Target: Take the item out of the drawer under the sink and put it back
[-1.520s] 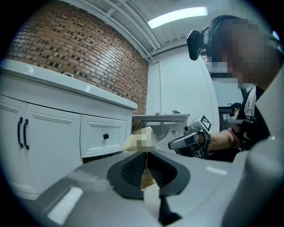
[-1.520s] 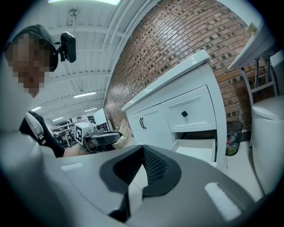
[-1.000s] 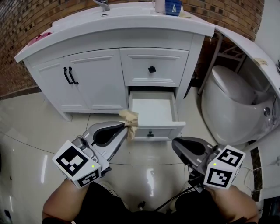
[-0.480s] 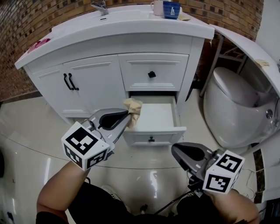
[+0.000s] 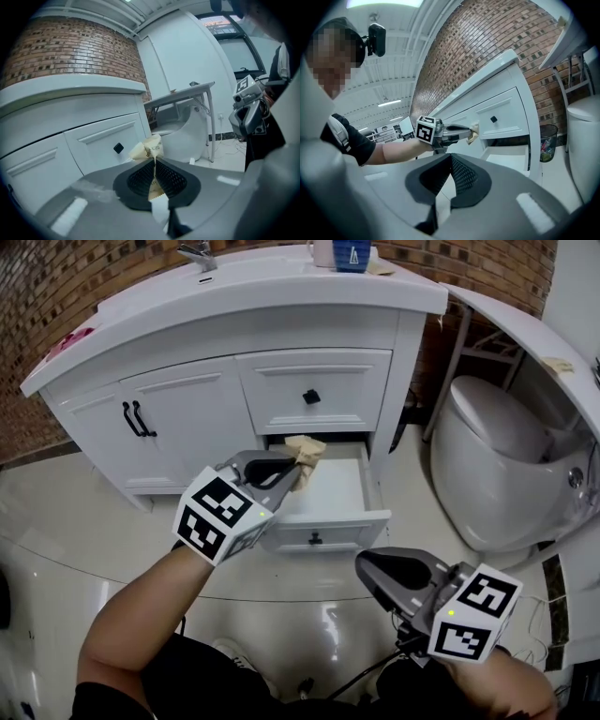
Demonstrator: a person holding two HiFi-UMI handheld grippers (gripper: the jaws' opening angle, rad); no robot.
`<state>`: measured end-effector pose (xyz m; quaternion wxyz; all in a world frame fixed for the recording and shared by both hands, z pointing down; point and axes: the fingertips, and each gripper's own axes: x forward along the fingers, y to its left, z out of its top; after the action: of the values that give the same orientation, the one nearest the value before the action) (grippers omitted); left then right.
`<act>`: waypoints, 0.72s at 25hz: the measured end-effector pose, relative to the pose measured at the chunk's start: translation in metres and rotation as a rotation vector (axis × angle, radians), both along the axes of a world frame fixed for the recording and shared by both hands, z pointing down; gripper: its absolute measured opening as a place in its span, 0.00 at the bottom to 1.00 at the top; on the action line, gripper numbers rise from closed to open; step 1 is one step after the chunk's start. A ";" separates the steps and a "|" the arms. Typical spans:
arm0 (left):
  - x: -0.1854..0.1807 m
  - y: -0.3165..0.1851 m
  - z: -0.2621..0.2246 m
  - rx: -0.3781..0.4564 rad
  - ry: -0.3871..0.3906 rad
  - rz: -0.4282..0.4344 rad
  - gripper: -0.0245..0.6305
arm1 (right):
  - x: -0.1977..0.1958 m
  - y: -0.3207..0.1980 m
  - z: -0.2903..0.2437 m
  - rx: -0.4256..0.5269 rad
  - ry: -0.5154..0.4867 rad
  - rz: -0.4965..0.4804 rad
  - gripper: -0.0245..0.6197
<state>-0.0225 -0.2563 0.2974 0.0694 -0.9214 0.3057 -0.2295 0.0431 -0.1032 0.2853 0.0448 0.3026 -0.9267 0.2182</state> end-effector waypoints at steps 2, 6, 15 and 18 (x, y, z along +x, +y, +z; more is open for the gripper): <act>0.006 -0.012 0.009 0.006 -0.045 0.005 0.06 | 0.002 -0.001 -0.001 0.000 -0.006 0.002 0.04; 0.014 -0.040 0.032 0.002 -0.120 0.001 0.06 | 0.007 -0.003 -0.004 0.002 -0.022 0.010 0.04; 0.033 -0.088 0.105 -0.124 -0.278 0.026 0.07 | 0.019 -0.012 -0.005 -0.005 -0.036 0.027 0.04; 0.036 -0.098 0.128 -0.173 -0.315 0.035 0.07 | 0.026 -0.018 -0.002 -0.014 -0.037 0.044 0.04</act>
<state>0.0138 -0.3546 0.4254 0.0407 -0.8819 0.2543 -0.3950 0.0688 -0.1215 0.2830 0.0249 0.3183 -0.9190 0.2314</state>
